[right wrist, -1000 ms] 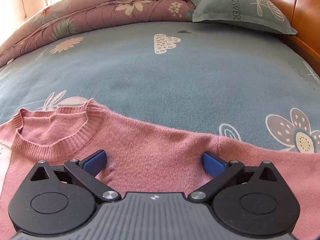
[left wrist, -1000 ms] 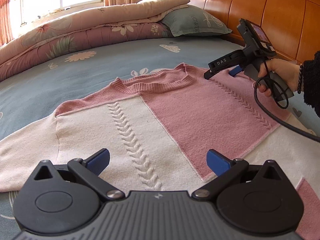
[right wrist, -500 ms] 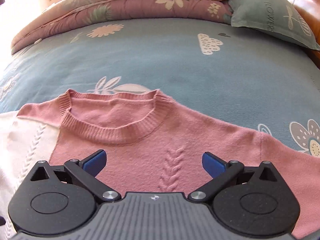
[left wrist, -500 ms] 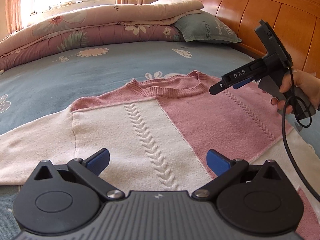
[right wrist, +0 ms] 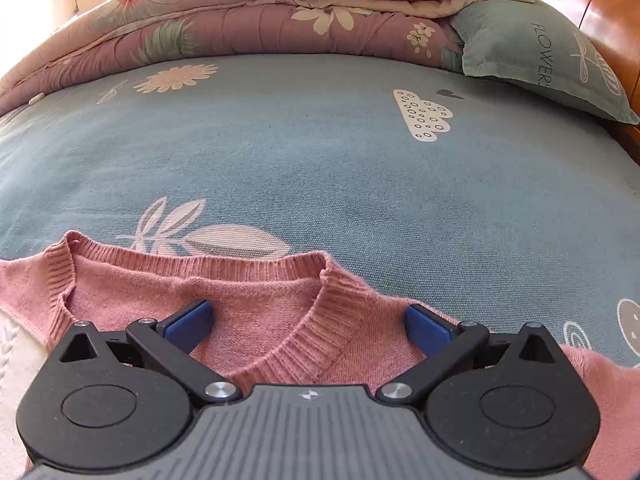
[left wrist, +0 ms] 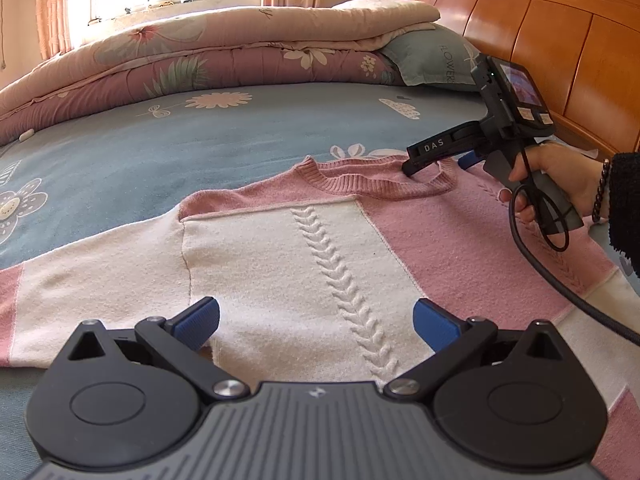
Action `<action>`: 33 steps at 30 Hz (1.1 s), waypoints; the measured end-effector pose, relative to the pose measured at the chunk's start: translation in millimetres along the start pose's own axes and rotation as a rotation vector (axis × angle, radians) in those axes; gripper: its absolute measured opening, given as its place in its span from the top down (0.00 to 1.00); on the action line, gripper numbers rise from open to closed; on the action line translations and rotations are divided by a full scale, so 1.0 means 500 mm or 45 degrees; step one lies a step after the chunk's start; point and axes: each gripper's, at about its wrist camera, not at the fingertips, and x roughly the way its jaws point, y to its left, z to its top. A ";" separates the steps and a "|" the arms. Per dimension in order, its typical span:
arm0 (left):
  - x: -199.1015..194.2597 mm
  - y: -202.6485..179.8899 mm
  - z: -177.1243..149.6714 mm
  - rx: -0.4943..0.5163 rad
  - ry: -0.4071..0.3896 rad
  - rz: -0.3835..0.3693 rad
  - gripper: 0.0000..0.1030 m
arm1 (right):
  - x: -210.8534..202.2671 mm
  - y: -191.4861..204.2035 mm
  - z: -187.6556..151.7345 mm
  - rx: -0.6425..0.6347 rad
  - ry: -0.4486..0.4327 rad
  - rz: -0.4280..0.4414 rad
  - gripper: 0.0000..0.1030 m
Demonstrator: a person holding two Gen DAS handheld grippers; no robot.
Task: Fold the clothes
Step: 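Lift the open right tool off the collar and withdraw it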
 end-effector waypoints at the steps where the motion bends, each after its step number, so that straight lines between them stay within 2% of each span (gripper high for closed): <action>1: -0.003 0.001 0.001 -0.003 -0.007 -0.002 0.01 | -0.010 -0.002 0.002 0.017 -0.009 0.016 0.00; 5: -0.015 0.010 0.004 -0.032 -0.025 -0.013 0.01 | -0.076 -0.006 -0.001 0.070 -0.053 0.107 0.00; 8: -0.024 0.020 0.006 -0.057 -0.038 -0.018 0.01 | -0.125 0.004 -0.022 0.008 -0.016 0.176 0.00; 12: -0.024 0.034 0.006 -0.104 -0.034 -0.025 0.01 | -0.163 0.017 -0.078 -0.089 0.052 0.202 0.00; 15: -0.020 0.034 0.004 -0.105 -0.021 -0.010 0.01 | -0.146 0.024 -0.115 -0.152 0.098 0.173 0.00; 17: -0.016 0.030 0.003 -0.094 -0.016 -0.005 0.01 | -0.119 0.028 -0.126 -0.195 0.077 0.122 0.00; 19: -0.011 0.028 0.003 -0.085 -0.014 0.002 0.01 | -0.101 0.032 -0.122 -0.211 0.013 0.116 0.00; 25: 0.004 0.024 0.001 -0.062 0.001 0.012 0.01 | -0.062 0.017 -0.061 -0.041 -0.013 0.103 0.00; 28: 0.005 0.026 -0.001 -0.060 0.010 0.031 0.01 | -0.101 -0.002 -0.057 0.025 -0.012 0.106 0.00; 33: -0.008 0.024 0.002 -0.080 -0.017 0.003 0.00 | -0.252 -0.030 -0.122 -0.063 -0.062 0.166 0.00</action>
